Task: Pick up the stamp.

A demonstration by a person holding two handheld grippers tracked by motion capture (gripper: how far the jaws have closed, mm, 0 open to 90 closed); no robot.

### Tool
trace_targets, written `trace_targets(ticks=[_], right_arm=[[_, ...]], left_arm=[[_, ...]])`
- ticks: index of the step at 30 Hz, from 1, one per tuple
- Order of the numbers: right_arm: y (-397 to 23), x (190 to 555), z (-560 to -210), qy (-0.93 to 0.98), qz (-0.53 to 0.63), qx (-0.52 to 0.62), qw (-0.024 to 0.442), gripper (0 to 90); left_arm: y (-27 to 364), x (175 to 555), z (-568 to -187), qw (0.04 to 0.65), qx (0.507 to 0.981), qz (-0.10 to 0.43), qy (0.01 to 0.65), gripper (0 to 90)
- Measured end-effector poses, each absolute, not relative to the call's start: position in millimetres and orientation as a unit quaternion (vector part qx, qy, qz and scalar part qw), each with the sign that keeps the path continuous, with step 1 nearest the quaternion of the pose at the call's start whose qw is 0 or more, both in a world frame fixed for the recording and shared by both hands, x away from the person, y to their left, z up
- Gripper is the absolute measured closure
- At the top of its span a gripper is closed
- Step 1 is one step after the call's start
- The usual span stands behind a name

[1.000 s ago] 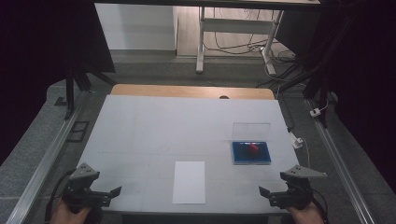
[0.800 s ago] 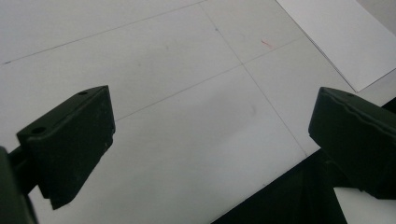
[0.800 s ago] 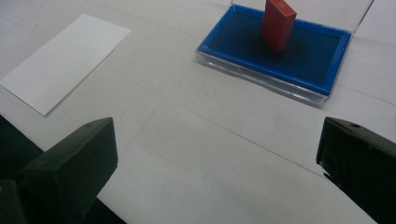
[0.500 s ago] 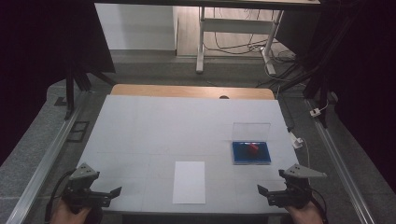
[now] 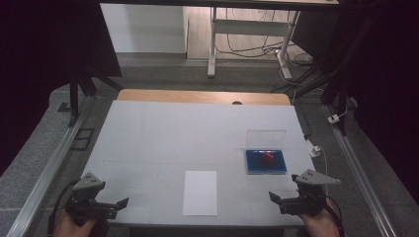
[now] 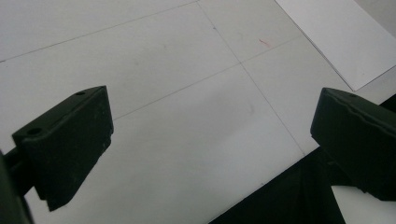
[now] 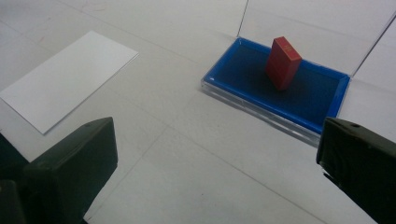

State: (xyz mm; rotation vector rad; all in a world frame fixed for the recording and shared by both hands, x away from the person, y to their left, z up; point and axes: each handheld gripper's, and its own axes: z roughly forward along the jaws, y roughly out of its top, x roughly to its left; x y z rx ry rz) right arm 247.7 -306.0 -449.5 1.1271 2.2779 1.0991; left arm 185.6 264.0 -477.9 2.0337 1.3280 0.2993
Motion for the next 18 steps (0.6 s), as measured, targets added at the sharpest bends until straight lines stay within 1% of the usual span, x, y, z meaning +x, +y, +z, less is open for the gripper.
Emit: trace_targets(ticks=[4, 18], right_arm=[[-303.9, 253.5, -449.1, 0.810, 0.388, 0.395, 0.192, 0.0], [-295.3, 277.4, -453.2, 0.817, 0.379, 0.396, 0.181, 0.0]], left_arm=[[263.8, 185.5, -478.0, 0.341, 0.782, 0.115, 0.509, 0.1], [264.7, 185.7, -478.0, 0.344, 0.779, 0.113, 0.512, 0.1]])
